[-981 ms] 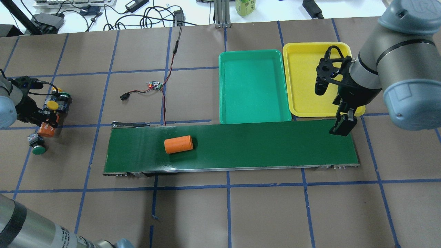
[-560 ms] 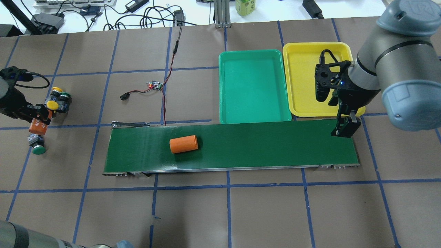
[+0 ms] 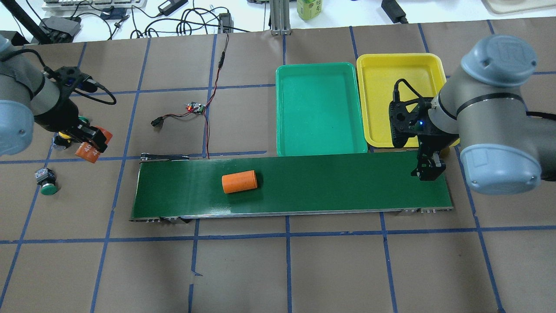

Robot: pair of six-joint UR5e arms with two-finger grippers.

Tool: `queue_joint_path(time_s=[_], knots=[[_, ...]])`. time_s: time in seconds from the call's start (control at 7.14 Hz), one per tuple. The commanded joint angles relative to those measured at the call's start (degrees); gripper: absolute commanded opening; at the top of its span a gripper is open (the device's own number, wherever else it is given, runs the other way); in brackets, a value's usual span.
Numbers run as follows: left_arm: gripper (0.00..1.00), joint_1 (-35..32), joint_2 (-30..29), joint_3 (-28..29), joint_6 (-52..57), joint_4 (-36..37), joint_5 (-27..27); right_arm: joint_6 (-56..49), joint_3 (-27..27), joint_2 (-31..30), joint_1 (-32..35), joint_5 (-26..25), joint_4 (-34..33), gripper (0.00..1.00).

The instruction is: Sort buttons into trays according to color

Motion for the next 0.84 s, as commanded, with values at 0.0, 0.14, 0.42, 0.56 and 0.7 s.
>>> queue_joint_path(time_s=[0.0, 0.14, 0.42, 0.56, 0.7], knots=[[0.00, -11.6, 3.4, -4.4, 2.2, -0.3, 0.2, -2.9, 2.6, 0.1, -0.1, 0.1, -3.4, 1.00], [0.00, -15.5, 4.1, -5.8, 7.5, 0.8, 0.4, -2.9, 2.7, 0.1, -0.1, 0.1, -2.8, 1.00], [0.00, -17.9, 5.9, -7.2, 21.0, 1.2, 1.3, -2.8, 2.7, 0.1, -0.1, 0.1, -2.8, 1.00], [0.00, -18.0, 5.7, -9.6, 26.0, 3.1, 2.4, -2.8, 2.7, 0.1, -0.1, 0.1, -2.9, 1.00], [0.00, -18.1, 5.1, -12.9, 28.1, 8.2, 2.5, -2.8, 2.7, 0.1, -0.1, 0.1, -3.0, 1.00]])
